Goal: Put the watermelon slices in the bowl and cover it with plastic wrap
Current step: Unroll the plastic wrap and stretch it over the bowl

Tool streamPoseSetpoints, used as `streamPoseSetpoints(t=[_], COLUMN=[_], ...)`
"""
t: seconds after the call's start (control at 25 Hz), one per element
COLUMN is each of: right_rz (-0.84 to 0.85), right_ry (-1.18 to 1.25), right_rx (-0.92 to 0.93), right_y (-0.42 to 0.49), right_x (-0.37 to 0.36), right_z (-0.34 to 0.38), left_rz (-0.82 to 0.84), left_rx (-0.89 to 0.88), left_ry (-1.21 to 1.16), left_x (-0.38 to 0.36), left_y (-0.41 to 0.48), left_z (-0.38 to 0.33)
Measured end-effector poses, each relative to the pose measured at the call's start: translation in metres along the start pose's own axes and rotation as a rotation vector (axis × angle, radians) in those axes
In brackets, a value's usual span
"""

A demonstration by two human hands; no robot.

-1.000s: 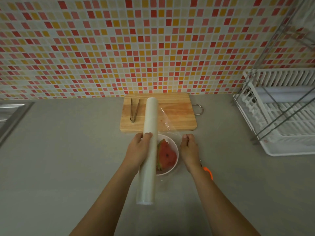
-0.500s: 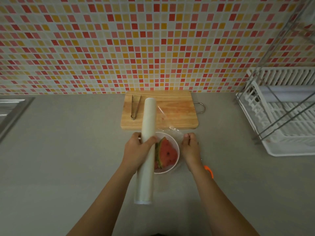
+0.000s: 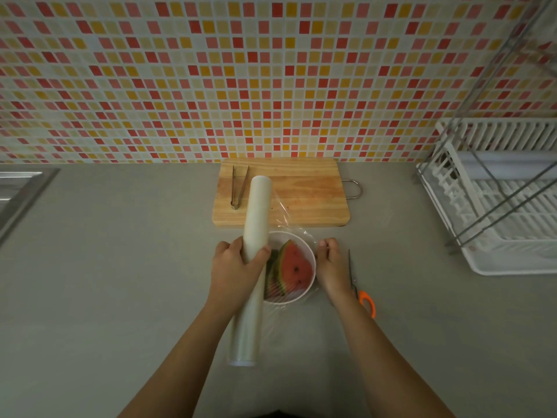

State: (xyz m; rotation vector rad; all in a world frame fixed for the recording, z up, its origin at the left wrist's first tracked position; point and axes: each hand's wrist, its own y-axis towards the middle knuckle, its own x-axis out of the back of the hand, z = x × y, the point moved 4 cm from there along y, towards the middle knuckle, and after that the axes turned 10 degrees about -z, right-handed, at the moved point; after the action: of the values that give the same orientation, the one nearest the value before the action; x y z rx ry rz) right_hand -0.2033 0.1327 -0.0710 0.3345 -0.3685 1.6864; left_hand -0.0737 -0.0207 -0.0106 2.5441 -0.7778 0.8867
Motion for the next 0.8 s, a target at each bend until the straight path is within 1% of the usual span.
streamPoseSetpoints(t=[0.12, 0.16, 0.28, 0.32, 0.36, 0.44, 0.56, 0.68, 0.8], right_rz=[0.015, 0.02, 0.018, 0.009, 0.001, -0.004, 0.0, 0.003, -0.006], right_ry=[-0.004, -0.01, -0.018, -0.017, -0.017, -0.018, -0.01, -0.003, 0.0], right_rx=[-0.004, -0.005, 0.003, 0.006, 0.01, 0.01, 0.004, 0.003, 0.0], right_y=[-0.002, -0.002, -0.003, -0.003, -0.003, -0.003, -0.003, -0.003, -0.002], right_x=[-0.001, -0.001, 0.0, 0.001, 0.001, 0.001, 0.0, 0.0, 0.0], right_z=[0.002, 0.003, 0.004, 0.003, 0.003, 0.003, 0.003, 0.003, 0.002], left_rz=[0.023, 0.044, 0.097, 0.121, 0.145, 0.173, 0.204, 0.158, 0.117], left_rx=[0.038, 0.083, 0.325, 0.37, 0.381, 0.341, 0.282, 0.245, 0.246], left_ry=[0.007, -0.008, -0.17, -0.214, -0.233, -0.234, -0.167, -0.082, -0.077], left_x=[0.0, 0.001, 0.005, 0.006, 0.006, 0.008, 0.01, 0.011, 0.015], left_y=[0.001, 0.003, 0.009, 0.01, 0.01, 0.009, 0.009, 0.012, 0.013], left_z=[0.004, 0.006, 0.016, 0.018, 0.019, 0.018, 0.017, 0.021, 0.028])
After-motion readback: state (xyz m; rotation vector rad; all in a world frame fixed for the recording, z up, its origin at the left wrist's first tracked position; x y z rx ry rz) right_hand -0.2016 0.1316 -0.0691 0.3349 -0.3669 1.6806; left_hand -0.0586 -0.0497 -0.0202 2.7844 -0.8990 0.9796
